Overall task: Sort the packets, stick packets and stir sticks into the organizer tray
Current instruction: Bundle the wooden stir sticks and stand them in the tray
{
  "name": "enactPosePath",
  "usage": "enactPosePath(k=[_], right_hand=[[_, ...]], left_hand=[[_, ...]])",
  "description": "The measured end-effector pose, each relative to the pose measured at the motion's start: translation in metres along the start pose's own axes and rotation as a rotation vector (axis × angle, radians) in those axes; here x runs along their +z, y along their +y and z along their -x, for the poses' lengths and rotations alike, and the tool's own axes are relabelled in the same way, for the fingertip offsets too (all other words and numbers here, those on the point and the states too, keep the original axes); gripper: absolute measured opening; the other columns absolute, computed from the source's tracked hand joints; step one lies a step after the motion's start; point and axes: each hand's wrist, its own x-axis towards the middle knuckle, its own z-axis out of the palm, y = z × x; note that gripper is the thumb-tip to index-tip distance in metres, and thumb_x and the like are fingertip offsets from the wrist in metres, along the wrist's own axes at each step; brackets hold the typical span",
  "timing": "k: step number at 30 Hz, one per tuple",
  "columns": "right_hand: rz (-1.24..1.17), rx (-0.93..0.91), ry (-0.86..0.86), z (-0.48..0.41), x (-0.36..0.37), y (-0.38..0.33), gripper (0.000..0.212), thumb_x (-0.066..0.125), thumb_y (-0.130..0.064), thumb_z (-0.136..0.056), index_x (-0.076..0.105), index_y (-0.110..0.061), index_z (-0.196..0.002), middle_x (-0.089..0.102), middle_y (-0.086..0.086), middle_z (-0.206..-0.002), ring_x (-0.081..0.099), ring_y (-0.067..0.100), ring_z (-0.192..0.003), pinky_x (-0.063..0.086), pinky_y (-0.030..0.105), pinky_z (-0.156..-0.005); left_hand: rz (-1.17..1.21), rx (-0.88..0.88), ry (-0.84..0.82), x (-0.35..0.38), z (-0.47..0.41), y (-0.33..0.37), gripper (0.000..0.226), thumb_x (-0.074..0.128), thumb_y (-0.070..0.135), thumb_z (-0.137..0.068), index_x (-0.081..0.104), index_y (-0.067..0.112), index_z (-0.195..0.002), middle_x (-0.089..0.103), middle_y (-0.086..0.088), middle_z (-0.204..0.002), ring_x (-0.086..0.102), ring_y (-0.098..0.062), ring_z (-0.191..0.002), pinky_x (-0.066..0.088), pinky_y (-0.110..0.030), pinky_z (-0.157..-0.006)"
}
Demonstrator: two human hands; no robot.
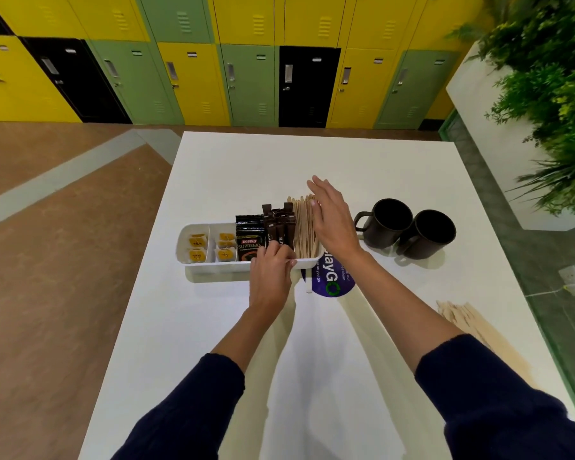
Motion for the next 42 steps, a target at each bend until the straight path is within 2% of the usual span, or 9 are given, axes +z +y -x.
enactPosePath(k=[3,6,10,19,22,26,33,37,42], right_hand=[[-0.011,-0.011,0.168,0.029,-0.013,0.002,0.03,0.041,-0.012,-0.098,0.057,-0.013,-0.123,0.056,0.002,-0.127,0.047,0.016,-0.119,0.038,0.028,-0.102],[0.018,0.033,0.223,0.065,-0.02,0.016,0.022,0.043,-0.013,-0.096,0.06,-0.013,-0.11,0.058,0.002,-0.111,0.05,0.014,-0.104,0.041,0.025,-0.091],[0.064,0.186,0.23,0.123,-0.037,0.05,0.022,0.045,-0.017,-0.095,0.062,-0.01,-0.107,0.061,0.005,-0.108,0.054,0.018,-0.101,0.038,0.017,-0.085],[0.218,0.535,0.203,0.24,-0.086,0.115,0.017,0.055,-0.018,-0.092,0.061,-0.011,-0.106,0.062,0.007,-0.108,0.055,0.027,-0.1,0.041,0.035,-0.086],[0.264,0.656,0.17,0.264,-0.097,0.128,0.035,0.064,-0.033,-0.086,0.059,-0.009,-0.11,0.059,0.011,-0.111,0.053,0.03,-0.103,0.045,0.042,-0.088],[0.27,0.788,0.06,0.286,-0.105,0.139,0.075,0.071,-0.058,-0.069,0.049,-0.012,-0.124,0.047,0.009,-0.124,0.043,0.028,-0.117,0.034,0.041,-0.098],[0.215,0.85,0.076,0.279,-0.102,0.148,0.087,0.081,-0.045,-0.063,0.04,-0.007,-0.13,0.043,0.012,-0.128,0.037,0.027,-0.12,0.03,0.036,-0.104],[0.186,0.879,0.039,0.276,-0.101,0.148,0.079,0.081,-0.04,-0.066,0.043,-0.008,-0.128,0.041,0.011,-0.127,0.034,0.027,-0.12,0.028,0.035,-0.106],[0.227,0.875,0.026,0.275,-0.101,0.147,0.065,0.08,-0.041,-0.067,0.05,-0.013,-0.118,0.041,0.008,-0.122,0.035,0.026,-0.118,0.029,0.036,-0.103]], left_hand=[[-0.029,0.049,0.023,0.003,0.012,0.007,0.02,0.058,0.017,-0.092,0.06,0.013,-0.111,0.055,-0.006,-0.114,0.049,-0.021,-0.102,0.042,-0.03,-0.085],[0.005,0.073,0.023,0.008,0.024,0.015,0.027,0.061,0.014,-0.089,0.058,0.01,-0.115,0.055,-0.009,-0.118,0.052,-0.023,-0.107,0.045,-0.03,-0.087],[0.031,0.147,-0.103,0.024,0.035,0.038,0.036,0.064,0.013,-0.087,0.053,0.011,-0.122,0.053,-0.008,-0.125,0.049,-0.02,-0.115,0.046,-0.029,-0.093],[-0.132,0.609,-0.409,0.082,0.057,0.109,0.026,0.052,0.023,-0.095,0.053,0.015,-0.119,0.052,-0.003,-0.123,0.047,-0.022,-0.11,0.042,-0.032,-0.091],[-0.183,0.722,-0.508,0.099,0.061,0.128,0.033,0.055,0.022,-0.093,0.049,0.016,-0.125,0.048,-0.004,-0.129,0.044,-0.023,-0.117,0.04,-0.033,-0.096],[-0.254,0.828,-0.573,0.12,0.063,0.151,0.048,0.062,0.02,-0.088,0.042,0.015,-0.132,0.04,-0.003,-0.139,0.038,-0.024,-0.125,0.038,-0.035,-0.101],[-0.37,0.968,-0.63,0.146,0.059,0.183,0.075,0.062,0.014,-0.088,0.018,0.018,-0.148,0.013,0.001,-0.157,0.011,-0.026,-0.144,0.028,-0.037,-0.11],[-0.358,1.027,-0.658,0.151,0.057,0.192,0.065,0.059,0.011,-0.088,0.027,0.018,-0.143,0.025,0.0,-0.152,0.019,-0.024,-0.141,0.026,-0.036,-0.11],[-0.37,1.031,-0.582,0.154,0.058,0.184,0.035,0.057,0.015,-0.088,0.045,0.015,-0.122,0.045,-0.004,-0.127,0.04,-0.023,-0.113,0.035,-0.032,-0.092]])
